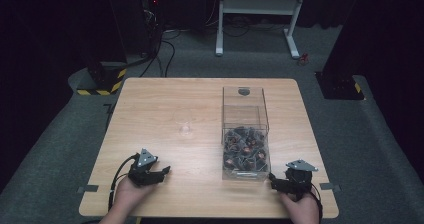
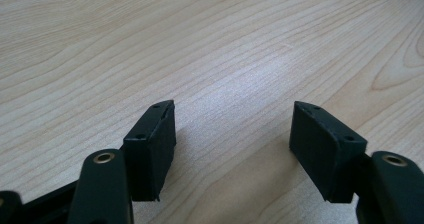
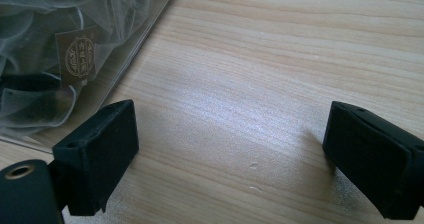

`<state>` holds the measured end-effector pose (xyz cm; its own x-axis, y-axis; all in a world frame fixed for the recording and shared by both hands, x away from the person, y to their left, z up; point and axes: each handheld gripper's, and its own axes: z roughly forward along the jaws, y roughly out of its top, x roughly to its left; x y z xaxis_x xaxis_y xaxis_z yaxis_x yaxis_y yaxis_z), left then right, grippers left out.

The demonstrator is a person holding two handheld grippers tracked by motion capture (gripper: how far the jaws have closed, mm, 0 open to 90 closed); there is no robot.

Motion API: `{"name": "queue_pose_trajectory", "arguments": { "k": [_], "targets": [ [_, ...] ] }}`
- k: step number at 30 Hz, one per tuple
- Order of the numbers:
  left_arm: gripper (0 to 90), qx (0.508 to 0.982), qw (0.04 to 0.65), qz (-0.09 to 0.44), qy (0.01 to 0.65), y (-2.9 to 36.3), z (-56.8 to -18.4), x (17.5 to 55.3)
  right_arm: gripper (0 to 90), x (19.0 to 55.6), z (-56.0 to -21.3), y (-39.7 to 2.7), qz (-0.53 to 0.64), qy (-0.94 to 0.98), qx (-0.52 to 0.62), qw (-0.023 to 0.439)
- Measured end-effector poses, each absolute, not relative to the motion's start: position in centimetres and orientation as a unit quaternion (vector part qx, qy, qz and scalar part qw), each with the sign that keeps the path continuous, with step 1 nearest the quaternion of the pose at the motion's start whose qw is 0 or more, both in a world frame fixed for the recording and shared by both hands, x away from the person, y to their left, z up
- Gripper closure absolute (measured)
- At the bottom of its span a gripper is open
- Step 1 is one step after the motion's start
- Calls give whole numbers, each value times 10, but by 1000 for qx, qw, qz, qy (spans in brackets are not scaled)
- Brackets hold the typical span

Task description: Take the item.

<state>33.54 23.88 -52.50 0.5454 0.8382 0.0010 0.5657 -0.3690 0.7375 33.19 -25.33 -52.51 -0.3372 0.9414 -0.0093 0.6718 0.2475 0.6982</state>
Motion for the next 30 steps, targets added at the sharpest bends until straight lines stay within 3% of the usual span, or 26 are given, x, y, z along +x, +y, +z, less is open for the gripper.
{"name": "queue_pose_trajectory", "arguments": {
  "k": [30],
  "targets": [
    [395, 773, 422, 229, 415, 239, -505, 324, 75, 332, -525, -253, 306, 759, 531, 220]
  ]
}}
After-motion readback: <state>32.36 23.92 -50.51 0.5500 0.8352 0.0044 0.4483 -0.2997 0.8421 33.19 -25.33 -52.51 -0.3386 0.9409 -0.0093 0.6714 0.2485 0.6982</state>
